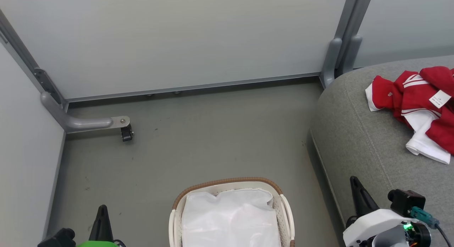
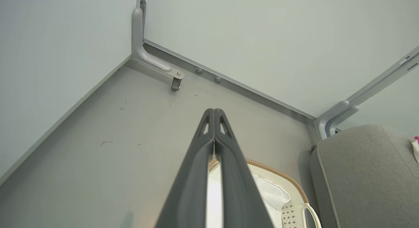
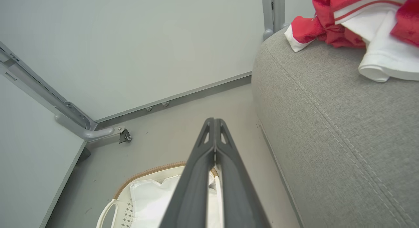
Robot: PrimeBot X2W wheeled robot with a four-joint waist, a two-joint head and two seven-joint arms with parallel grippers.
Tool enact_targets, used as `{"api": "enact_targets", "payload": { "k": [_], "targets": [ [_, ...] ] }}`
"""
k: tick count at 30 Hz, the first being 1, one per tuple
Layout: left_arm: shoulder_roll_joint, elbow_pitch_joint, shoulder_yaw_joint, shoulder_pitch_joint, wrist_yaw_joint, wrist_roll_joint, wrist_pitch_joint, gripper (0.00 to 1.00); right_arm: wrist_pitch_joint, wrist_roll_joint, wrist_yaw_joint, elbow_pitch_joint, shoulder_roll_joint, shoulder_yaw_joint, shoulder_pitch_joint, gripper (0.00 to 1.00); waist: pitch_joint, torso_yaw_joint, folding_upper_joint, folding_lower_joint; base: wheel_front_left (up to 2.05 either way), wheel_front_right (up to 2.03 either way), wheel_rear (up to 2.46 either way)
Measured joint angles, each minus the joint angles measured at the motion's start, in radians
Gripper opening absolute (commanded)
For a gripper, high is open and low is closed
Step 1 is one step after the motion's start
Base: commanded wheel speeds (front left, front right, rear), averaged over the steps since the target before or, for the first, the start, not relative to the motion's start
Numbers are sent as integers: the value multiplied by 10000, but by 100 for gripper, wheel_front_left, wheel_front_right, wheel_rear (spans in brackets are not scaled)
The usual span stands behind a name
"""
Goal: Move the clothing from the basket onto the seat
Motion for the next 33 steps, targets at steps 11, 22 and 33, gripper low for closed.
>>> {"api": "enact_targets", "payload": {
  "k": [11,22,33],
  "targets": [
    [2,-232,58,-179,0,-1703,449,0,466,1877,0,-144,-2,-188,-55,0,-16,-66,0,0,0,0,0],
    [8,-437,128,-357,-2,-3166,861,0,874,3545,0,-267,-8,-372,-156,0,-32,-132,0,0,0,0,0],
    [12,-640,209,-527,-2,-4483,1239,0,1235,5020,0,-376,-15,-527,-223,0,-48,-198,0,0,0,0,0]
  ]
}}
